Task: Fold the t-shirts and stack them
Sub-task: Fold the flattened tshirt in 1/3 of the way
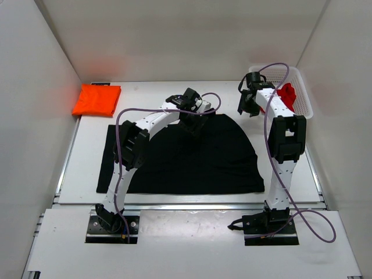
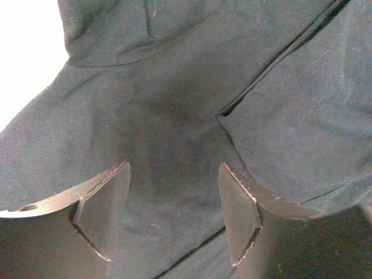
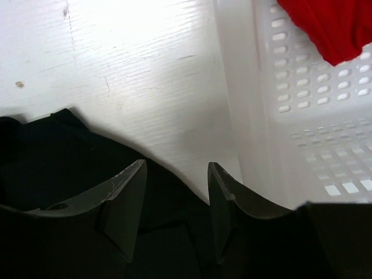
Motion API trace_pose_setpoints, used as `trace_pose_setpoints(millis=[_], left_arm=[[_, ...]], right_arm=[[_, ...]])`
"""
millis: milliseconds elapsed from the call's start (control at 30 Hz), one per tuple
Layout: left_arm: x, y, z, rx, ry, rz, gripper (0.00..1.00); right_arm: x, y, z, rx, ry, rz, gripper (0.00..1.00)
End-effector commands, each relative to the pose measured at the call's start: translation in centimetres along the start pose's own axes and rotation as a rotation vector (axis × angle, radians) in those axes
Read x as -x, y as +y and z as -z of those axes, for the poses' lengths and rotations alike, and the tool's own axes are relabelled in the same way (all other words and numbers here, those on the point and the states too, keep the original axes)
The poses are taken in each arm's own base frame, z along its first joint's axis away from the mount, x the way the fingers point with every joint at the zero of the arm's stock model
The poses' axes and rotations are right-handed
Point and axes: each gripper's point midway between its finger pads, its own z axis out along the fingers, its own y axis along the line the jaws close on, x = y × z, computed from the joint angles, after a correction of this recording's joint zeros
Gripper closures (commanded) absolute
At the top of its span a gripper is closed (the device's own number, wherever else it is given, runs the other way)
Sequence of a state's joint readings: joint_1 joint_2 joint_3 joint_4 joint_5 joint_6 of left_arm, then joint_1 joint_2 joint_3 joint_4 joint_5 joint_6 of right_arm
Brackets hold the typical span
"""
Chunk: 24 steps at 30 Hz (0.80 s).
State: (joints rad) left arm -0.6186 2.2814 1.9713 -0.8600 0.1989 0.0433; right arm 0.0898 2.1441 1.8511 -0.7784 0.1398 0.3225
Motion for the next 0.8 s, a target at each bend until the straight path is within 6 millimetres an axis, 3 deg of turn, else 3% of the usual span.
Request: trace_pose_setpoints(millis=[0, 100, 200, 233, 333, 400, 433, 500, 767], left_arm=[[2.3, -1.4, 2.9, -0.016, -0.082, -0.026, 0.27], [2.6, -2.1, 3.1, -0.050, -0.086, -0.049, 0.27], [2.7, -3.9, 2.8, -0.118, -0.088, -0.083, 0.30], [2.7, -4.7, 2.8, -0.138, -0.085, -0.105, 0.30], [2.0, -5.9, 1.8, -0.178, -0.057, -0.116, 0.32], [1.5, -6.4, 1.0, -0.183, -0.039, -0.124, 0.32], [1.1, -6.2, 0.4, -0.185, -0.025, -0.112, 0.33], [1.0, -6.2, -0.1, -0.184, -0.020, -0.103, 0.34], [0.8, -5.8, -0.7, -0.155, -0.015, -0.076, 0.39]], right_arm=[[2.4, -1.2, 3.4, -0.021, -0.096, -0.037, 0.56], [2.8, 1.7, 4.8, 0.115, -0.119, -0.003, 0.56], [1.2, 5.3, 6.5, 0.279, -0.102, 0.027, 0.56], [0.5, 5.5, 6.9, 0.293, -0.083, 0.011, 0.56], [-2.9, 5.2, 7.2, 0.293, -0.024, -0.014, 0.59], [-5.5, 3.8, 7.1, 0.272, 0.021, -0.036, 0.63], [-5.3, 3.3, 7.6, 0.281, 0.007, -0.057, 0.64], [-7.5, 2.4, 7.1, 0.272, 0.048, -0.076, 0.66], [-10.2, 2.2, 5.4, 0.264, 0.099, -0.054, 0.68]])
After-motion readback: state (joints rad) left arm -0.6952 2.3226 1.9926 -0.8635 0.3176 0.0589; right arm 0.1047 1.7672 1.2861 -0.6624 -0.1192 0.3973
